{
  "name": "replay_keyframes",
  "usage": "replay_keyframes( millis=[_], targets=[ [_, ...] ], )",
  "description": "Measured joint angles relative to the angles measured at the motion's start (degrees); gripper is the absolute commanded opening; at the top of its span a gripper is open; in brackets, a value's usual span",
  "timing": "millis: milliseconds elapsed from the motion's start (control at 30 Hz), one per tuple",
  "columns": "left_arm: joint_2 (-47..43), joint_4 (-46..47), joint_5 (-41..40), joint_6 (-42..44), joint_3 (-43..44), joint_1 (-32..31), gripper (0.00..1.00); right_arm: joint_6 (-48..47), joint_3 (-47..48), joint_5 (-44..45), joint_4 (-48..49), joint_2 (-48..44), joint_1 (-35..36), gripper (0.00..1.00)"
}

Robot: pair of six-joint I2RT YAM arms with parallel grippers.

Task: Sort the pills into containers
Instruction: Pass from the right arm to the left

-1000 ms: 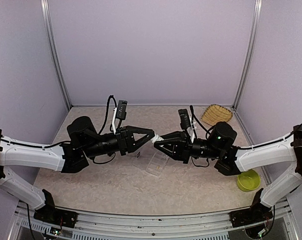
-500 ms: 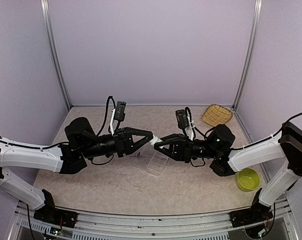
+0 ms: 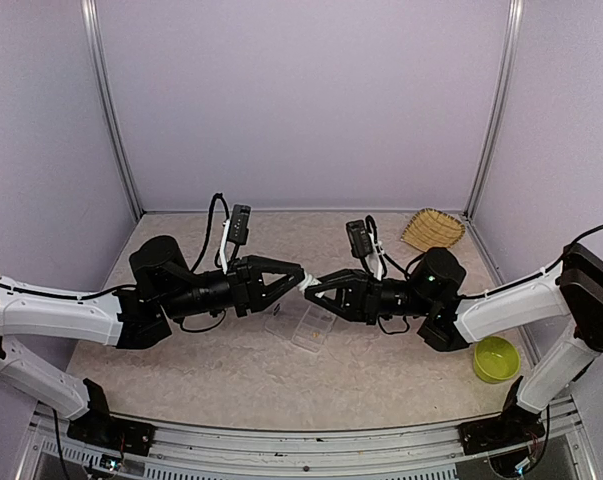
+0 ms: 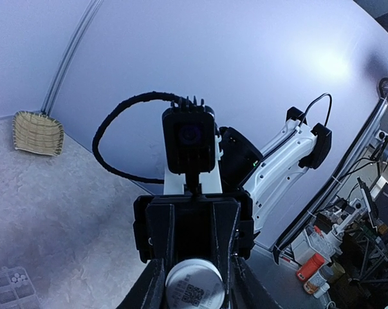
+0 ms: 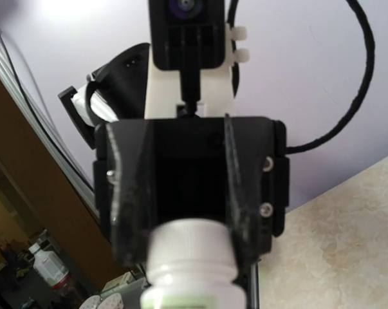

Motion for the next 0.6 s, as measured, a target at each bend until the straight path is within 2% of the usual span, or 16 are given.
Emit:
replay_keyframes(
  millis=[600],
  targets=[
    [-0.02,-0.28,-1.29,0.85,-0.09,0.0,0.29,0.04,0.0,1.05,-1.01,-0.37,0.0,0.21]
  ],
)
